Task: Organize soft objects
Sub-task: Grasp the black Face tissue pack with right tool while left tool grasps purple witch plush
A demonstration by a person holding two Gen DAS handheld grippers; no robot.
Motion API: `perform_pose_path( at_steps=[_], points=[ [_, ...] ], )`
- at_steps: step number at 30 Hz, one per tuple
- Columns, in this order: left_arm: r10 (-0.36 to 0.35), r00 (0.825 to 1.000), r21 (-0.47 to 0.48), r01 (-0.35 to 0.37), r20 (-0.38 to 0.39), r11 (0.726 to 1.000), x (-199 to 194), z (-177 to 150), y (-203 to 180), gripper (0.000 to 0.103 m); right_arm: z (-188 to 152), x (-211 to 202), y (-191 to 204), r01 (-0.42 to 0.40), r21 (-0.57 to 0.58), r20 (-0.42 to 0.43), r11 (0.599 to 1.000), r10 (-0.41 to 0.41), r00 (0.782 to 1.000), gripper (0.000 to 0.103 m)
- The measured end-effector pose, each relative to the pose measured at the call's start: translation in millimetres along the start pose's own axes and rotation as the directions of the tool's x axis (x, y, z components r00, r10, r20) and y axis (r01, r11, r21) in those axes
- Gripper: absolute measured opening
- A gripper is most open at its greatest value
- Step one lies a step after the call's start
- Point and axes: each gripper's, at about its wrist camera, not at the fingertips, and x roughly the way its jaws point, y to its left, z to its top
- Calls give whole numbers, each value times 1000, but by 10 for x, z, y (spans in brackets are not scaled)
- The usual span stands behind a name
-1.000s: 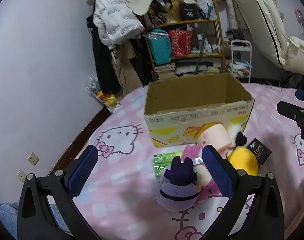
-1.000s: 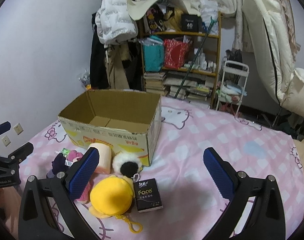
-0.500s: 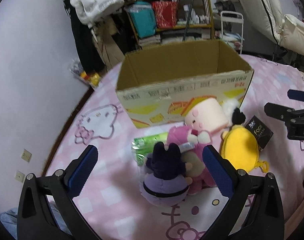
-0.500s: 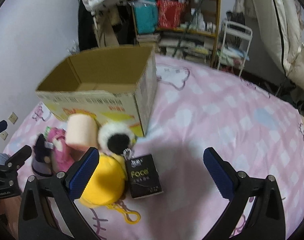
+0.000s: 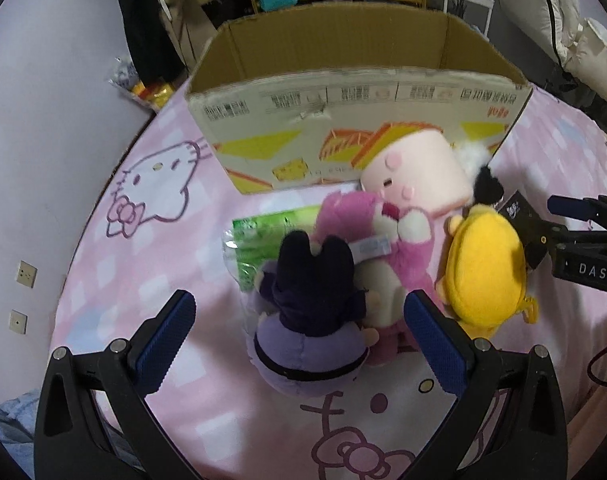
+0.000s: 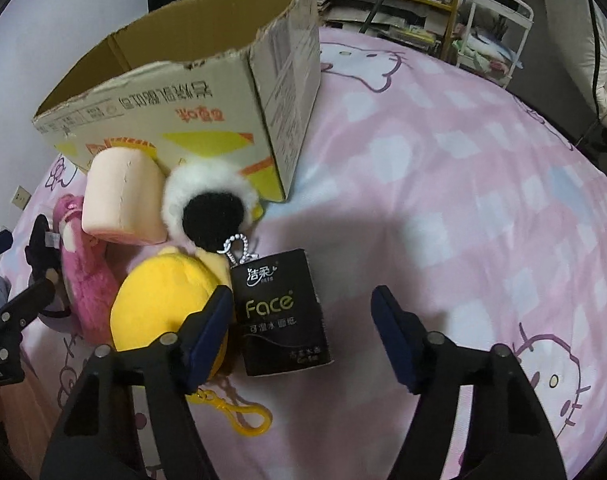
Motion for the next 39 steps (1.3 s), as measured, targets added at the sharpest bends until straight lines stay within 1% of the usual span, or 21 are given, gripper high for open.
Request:
perform_pose_path(
  at_steps=[7,11,15,18,20,22,23,24,25,26,32,34,37,39],
  points=[
    [-15,998,-6,15,-58,1000,119,-24,-1,102,10,90,-19,-19,8,-32,1000,19,999,74],
    [-14,996,-5,13,-91,1000,179,-32,-5,102,35,136,-11,-14,-2,-50,1000,14,999,74],
    [-13,994,-7,13,-108,1000,222,-41,0,102,50,159,-17,-16,1,-58,1000,16,998,74],
    [-19,994,-14,18,-107,1000,223,-46,11,102,47,145,-8,-6,-5,-51,1000,6,999,74],
    [-23,994,-20,21,-103,1000,213,-49,21,99,36,124,5,6,-13,-47,1000,-7,999,74],
    [-54,993,-29,51,-105,998,215,-54,34,91,24,102,5,13,-13,-43,1000,-13,999,74],
    [-65,992,-32,62,-105,998,214,-56,32,89,22,95,0,17,-12,-41,1000,-18,999,74],
    [-81,991,-31,78,-105,996,211,-59,25,83,21,88,-5,20,-10,-39,1000,-21,999,74],
    [-100,989,-28,98,-105,995,210,-61,16,73,24,84,-15,21,-6,-38,1000,-21,999,74],
    [-124,986,-28,121,-111,992,215,-64,6,71,24,83,-25,21,-1,-38,1000,-21,999,74],
    [-132,986,-37,128,-106,991,225,-59,14,68,14,124,-23,13,-2,-60,1000,-13,998,74],
    [-132,986,-44,128,-100,991,215,-53,25,66,10,156,23,27,-25,-71,999,-29,997,74],
    [-136,986,-57,131,-97,990,198,-56,37,65,-9,139,75,35,-49,-64,998,-38,997,74],
    [-139,986,-60,134,-97,989,202,-56,41,65,-8,135,61,27,-40,-64,999,-30,998,74]
  ],
)
